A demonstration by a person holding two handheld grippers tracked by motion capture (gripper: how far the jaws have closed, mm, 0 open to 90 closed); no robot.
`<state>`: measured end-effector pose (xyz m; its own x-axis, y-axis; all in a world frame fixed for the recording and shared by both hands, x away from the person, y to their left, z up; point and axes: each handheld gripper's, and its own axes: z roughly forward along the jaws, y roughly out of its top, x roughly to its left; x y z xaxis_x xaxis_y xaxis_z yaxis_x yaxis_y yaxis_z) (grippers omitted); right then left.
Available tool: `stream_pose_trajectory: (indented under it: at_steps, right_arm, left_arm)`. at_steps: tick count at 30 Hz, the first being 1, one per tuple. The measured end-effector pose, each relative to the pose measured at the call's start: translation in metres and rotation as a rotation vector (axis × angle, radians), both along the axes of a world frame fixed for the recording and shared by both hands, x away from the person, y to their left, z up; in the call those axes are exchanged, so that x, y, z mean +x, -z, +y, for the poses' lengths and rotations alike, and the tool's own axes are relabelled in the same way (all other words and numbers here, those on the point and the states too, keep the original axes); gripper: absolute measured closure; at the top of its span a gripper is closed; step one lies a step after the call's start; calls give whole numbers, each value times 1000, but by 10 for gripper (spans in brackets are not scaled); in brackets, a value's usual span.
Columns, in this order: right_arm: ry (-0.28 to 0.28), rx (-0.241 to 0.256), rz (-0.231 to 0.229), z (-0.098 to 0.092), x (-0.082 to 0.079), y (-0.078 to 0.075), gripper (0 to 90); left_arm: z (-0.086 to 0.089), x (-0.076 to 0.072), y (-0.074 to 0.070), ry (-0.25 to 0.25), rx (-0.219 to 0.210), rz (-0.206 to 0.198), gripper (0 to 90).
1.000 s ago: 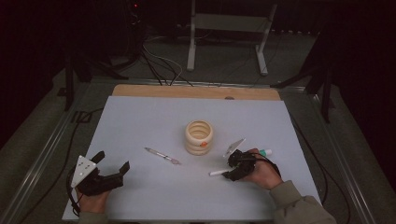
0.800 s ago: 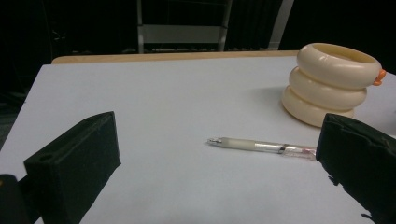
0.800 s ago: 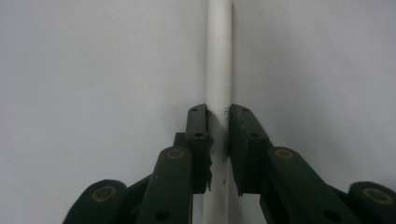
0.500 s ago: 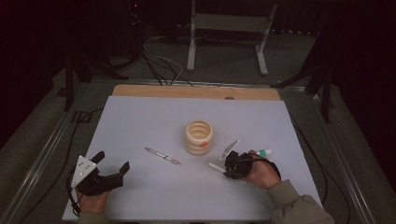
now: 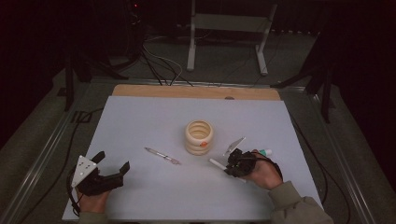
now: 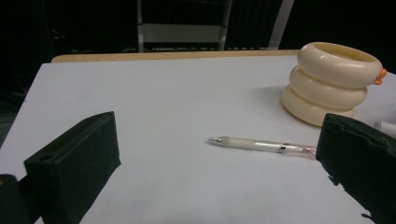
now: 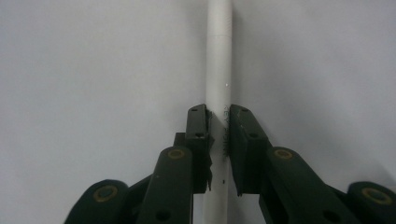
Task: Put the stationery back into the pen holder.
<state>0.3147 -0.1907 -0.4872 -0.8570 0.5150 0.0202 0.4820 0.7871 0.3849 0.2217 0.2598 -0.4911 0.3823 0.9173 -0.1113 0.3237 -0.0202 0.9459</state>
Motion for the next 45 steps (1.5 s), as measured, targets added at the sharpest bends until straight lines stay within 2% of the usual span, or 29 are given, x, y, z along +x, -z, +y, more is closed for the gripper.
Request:
stream_pose_trajectory:
  at_steps: [12,22,24,34,45]
  right_arm:
    - [65,168,-72,-9,-6,-21,792]
    - [76,245,-109,-10,-12,-30,792]
    - [74,257,-100,-9,-12,-31,792]
    - [89,331,-128,-8,-13,-36,792]
    - [138,427,-203,-6,-12,-50,792]
  left_arm:
    - [0,0,0,2,-2,2,1]
    - [1,0,0,0,-6,2,1]
    - [1,0,0,0,-6,2,1]
    - [1,0,0,2,-6,2,1]
    - [0,0,1,4,-6,3,2]
